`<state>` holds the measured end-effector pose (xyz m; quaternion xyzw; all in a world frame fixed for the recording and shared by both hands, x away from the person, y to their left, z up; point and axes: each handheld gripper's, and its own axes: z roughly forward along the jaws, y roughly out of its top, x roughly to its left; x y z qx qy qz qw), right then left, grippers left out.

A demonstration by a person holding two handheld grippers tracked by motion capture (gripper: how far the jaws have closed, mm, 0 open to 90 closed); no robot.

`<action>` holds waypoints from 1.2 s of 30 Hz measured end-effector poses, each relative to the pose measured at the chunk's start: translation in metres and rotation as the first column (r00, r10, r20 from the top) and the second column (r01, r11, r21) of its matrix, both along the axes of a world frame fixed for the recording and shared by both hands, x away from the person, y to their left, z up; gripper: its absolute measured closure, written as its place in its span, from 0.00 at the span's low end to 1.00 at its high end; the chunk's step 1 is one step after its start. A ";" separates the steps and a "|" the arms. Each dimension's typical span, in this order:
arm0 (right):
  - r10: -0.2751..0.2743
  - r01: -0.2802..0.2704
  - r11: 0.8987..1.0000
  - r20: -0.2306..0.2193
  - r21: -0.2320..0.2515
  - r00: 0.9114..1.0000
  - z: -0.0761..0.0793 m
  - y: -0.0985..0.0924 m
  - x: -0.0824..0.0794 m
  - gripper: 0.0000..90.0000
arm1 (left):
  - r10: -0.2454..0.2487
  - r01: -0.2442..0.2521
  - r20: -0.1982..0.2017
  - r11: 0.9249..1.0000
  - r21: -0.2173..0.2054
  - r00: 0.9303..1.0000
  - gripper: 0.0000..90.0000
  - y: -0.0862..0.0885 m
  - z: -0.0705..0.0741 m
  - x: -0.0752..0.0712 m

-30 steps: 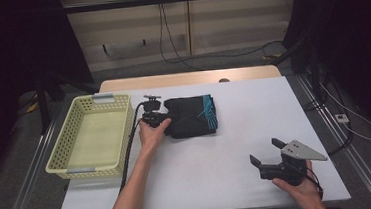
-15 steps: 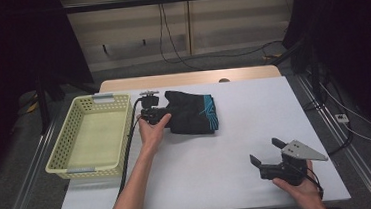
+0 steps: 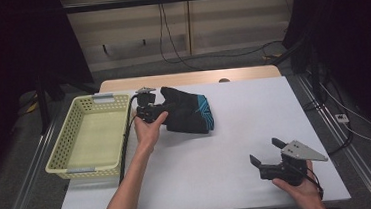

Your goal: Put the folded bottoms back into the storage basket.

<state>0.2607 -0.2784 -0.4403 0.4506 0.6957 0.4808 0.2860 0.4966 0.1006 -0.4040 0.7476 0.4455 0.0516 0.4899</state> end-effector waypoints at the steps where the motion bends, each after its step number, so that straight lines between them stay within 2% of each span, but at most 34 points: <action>1: 0.000 0.000 1.000 0.000 0.000 1.000 0.000 0.000 0.000 0.05 | 0.000 0.000 0.005 1.000 -0.006 1.000 0.85 0.001 0.002 0.000; 4: 0.000 0.000 1.000 -0.004 0.002 1.000 0.000 0.000 0.000 0.05 | -0.009 0.009 0.019 1.000 -0.025 1.000 0.85 0.004 0.008 -0.002; 11: -0.007 0.007 1.000 -0.005 0.006 1.000 0.000 -0.001 0.000 0.05 | -0.029 0.030 0.067 0.999 -0.013 0.997 0.85 0.005 0.021 -0.009; 15: -0.005 0.005 1.000 -0.007 0.004 1.000 0.000 0.000 0.000 0.05 | -0.010 0.010 0.092 1.000 -0.007 0.996 0.85 0.007 0.028 -0.013; 26: -0.006 0.006 1.000 -0.009 0.003 1.000 -0.001 -0.001 0.001 0.05 | -0.011 0.016 0.115 0.999 -0.038 0.993 0.85 0.018 0.040 -0.017; 36: -0.006 0.006 1.000 -0.008 0.005 1.000 0.000 -0.001 0.000 0.05 | -0.060 0.065 0.160 0.997 -0.029 0.985 0.85 0.022 0.054 -0.030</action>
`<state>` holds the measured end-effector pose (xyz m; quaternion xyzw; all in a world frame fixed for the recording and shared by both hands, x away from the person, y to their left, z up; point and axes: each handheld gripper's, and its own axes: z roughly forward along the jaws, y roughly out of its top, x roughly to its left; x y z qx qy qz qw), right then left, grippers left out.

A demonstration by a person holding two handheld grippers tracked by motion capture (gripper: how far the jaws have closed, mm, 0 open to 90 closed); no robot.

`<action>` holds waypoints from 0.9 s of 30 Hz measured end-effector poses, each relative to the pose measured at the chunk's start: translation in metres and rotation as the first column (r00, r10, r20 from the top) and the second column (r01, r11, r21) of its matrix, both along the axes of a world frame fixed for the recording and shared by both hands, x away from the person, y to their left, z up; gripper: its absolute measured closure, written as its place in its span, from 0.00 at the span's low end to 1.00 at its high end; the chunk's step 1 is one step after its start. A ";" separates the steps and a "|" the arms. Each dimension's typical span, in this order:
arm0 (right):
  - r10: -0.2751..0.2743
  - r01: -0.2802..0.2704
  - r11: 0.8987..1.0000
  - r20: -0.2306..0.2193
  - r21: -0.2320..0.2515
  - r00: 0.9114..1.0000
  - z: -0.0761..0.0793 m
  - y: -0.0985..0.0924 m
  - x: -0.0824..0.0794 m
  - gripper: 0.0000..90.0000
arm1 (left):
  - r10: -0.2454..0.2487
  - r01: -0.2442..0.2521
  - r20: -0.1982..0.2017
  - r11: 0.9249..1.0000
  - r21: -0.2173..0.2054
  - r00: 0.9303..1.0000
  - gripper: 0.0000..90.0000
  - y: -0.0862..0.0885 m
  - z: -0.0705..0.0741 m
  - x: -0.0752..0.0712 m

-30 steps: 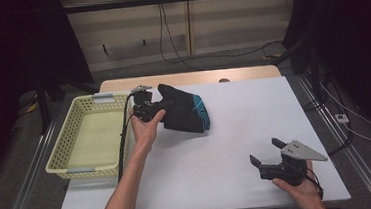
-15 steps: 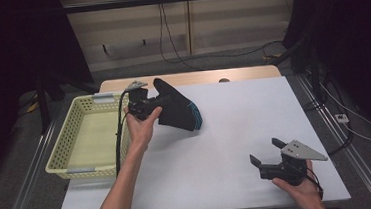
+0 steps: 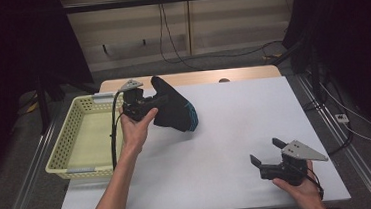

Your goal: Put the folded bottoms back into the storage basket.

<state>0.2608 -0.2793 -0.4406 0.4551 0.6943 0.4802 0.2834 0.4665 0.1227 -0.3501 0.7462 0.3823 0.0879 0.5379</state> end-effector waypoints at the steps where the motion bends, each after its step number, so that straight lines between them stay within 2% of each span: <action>1: 0.001 -0.001 1.000 -0.001 -0.001 1.000 0.000 0.000 0.000 0.05 | -0.006 0.006 0.002 1.000 -0.002 1.000 0.85 0.000 0.001 -0.001; 4: 0.003 -0.003 1.000 -0.002 -0.002 1.000 0.000 0.001 0.000 0.05 | -0.014 0.014 0.014 1.000 0.012 1.000 0.85 0.002 0.003 -0.004; 10: -0.002 0.002 1.000 -0.003 -0.001 1.000 0.000 0.001 0.000 0.05 | -0.026 0.026 0.029 1.000 0.007 0.999 0.85 0.010 0.010 -0.011; 16: 0.002 -0.002 1.000 -0.003 -0.002 1.000 0.000 0.001 0.000 0.05 | -0.042 0.041 0.063 0.999 0.025 0.997 0.85 0.018 0.017 -0.018; 21: 0.001 -0.001 1.000 -0.004 -0.002 1.000 -0.001 0.001 0.001 0.05 | -0.057 0.055 0.063 0.998 0.032 0.996 0.85 0.026 0.022 -0.023; 27: 0.001 -0.001 1.000 -0.003 -0.004 1.000 -0.001 0.001 0.001 0.05 | -0.045 0.043 0.075 0.999 0.027 0.996 0.85 0.035 0.031 -0.028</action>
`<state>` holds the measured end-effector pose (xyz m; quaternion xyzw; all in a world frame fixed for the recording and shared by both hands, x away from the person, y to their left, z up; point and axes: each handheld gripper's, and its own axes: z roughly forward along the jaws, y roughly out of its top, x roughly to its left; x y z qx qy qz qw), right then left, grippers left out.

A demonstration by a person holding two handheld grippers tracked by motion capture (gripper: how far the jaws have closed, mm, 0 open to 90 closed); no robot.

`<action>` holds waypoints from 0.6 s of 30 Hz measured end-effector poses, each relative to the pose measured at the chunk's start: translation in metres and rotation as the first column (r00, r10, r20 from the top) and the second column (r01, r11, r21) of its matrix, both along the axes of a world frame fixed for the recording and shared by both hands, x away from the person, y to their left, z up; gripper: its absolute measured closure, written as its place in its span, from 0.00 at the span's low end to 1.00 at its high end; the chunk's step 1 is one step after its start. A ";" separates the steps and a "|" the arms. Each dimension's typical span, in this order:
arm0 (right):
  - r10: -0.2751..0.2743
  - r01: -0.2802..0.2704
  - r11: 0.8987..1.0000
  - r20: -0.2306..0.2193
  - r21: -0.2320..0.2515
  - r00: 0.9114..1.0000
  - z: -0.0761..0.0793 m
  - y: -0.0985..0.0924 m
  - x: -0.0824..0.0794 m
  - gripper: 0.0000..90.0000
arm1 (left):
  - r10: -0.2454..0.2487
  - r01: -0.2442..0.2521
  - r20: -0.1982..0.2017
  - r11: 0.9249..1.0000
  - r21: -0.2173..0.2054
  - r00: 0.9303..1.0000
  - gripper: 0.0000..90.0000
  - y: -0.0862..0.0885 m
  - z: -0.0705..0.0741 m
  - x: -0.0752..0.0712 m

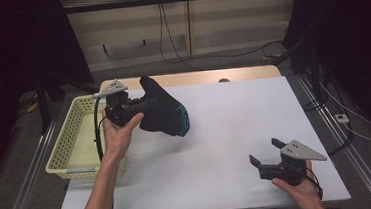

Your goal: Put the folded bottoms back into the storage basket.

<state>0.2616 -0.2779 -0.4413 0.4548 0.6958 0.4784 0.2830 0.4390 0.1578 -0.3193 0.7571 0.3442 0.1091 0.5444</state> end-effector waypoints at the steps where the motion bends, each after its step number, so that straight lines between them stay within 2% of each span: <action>1: 0.000 0.000 1.000 0.000 0.000 1.000 0.000 0.000 0.000 0.05 | 0.006 -0.006 0.005 1.000 -0.006 1.000 0.85 0.003 0.002 0.000; 3: 0.000 0.000 1.000 0.000 0.000 1.000 0.000 0.000 -0.001 0.05 | 0.005 -0.005 0.010 0.999 -0.033 1.000 0.85 0.009 0.007 -0.001; 7: 0.000 0.000 1.000 0.000 0.005 1.000 0.001 -0.001 -0.001 0.05 | 0.020 -0.019 0.026 0.999 -0.040 0.999 0.85 0.019 0.015 -0.006; 18: 0.001 -0.001 1.000 0.000 0.000 1.000 0.001 0.000 -0.001 0.05 | 0.034 -0.033 0.050 0.999 -0.017 0.998 0.85 0.037 0.024 -0.015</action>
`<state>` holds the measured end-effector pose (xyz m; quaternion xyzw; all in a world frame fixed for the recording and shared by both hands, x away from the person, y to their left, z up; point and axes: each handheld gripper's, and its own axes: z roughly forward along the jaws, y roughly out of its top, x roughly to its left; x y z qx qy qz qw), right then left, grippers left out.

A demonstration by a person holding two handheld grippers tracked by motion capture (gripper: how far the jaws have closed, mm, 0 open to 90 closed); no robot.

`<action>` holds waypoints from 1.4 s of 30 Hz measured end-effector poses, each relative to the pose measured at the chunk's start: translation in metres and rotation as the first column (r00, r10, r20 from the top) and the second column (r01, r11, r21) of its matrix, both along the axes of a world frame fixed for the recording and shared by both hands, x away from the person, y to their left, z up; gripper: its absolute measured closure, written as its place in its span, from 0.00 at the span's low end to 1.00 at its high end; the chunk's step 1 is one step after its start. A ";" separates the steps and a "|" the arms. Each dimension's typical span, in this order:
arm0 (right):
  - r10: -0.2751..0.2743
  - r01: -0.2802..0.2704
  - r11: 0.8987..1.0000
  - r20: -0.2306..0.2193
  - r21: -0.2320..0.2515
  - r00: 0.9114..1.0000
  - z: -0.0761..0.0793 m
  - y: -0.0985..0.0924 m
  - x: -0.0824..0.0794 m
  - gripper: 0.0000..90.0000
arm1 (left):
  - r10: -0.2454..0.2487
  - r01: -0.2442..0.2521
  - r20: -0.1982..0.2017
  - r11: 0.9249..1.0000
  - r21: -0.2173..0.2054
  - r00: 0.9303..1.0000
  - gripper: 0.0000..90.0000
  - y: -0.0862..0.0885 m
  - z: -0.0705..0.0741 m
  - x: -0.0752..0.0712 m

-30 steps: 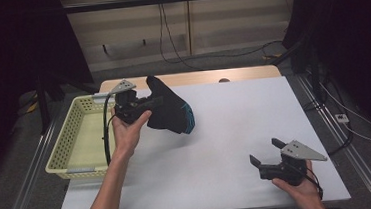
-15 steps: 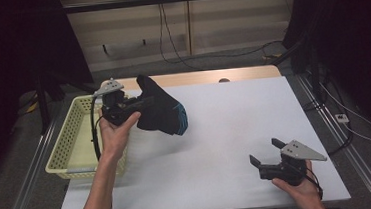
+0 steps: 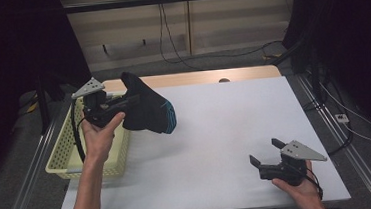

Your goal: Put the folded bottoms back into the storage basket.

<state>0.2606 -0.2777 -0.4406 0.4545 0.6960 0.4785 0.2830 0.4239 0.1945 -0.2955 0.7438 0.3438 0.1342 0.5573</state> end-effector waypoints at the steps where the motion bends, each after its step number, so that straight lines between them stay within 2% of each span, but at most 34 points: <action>1: -0.001 0.001 1.000 0.000 0.001 1.000 0.000 0.000 0.000 0.05 | -0.002 0.002 0.001 1.000 0.005 1.000 0.85 0.001 0.000 -0.001; 3: 0.001 -0.001 1.000 0.005 0.002 1.000 0.001 0.000 -0.001 0.05 | -0.003 0.003 0.005 1.000 0.013 1.000 0.85 0.002 0.001 -0.002; 9: 0.007 -0.007 1.000 0.007 0.007 1.000 0.002 -0.001 -0.003 0.05 | 0.002 -0.002 0.011 1.000 0.002 1.000 0.85 0.011 0.007 -0.009; 17: 0.006 -0.007 1.000 0.007 0.009 1.000 0.002 -0.001 -0.003 0.05 | 0.007 -0.007 0.038 1.000 0.008 0.999 0.85 0.018 0.017 -0.017; 26: 0.008 -0.008 1.000 0.010 0.010 1.000 0.002 0.000 -0.003 0.05 | 0.009 -0.009 0.049 1.000 0.016 0.999 0.85 0.025 0.021 -0.020; 35: 0.012 -0.012 1.000 0.008 0.005 1.000 0.001 0.000 -0.002 0.05 | 0.046 -0.047 0.052 0.999 0.002 0.998 0.85 0.039 0.028 -0.025; 36: 0.010 -0.010 1.000 0.008 0.004 1.000 0.002 0.000 -0.002 0.05 | 0.049 -0.050 0.052 0.999 0.011 0.997 0.85 0.041 0.029 -0.025; 38: 0.010 -0.010 1.000 0.008 0.004 1.000 0.001 0.000 -0.001 0.05 | 0.055 -0.056 0.055 0.998 0.016 0.997 0.85 0.044 0.031 -0.026; 40: 0.009 -0.009 1.000 0.008 0.004 1.000 0.002 0.000 -0.001 0.05 | 0.063 -0.063 0.064 0.998 -0.003 0.996 0.85 0.047 0.032 -0.027; 42: 0.011 -0.011 1.000 0.008 0.004 1.000 0.002 0.001 -0.002 0.05 | 0.069 -0.069 0.071 0.998 0.004 0.995 0.85 0.050 0.035 -0.029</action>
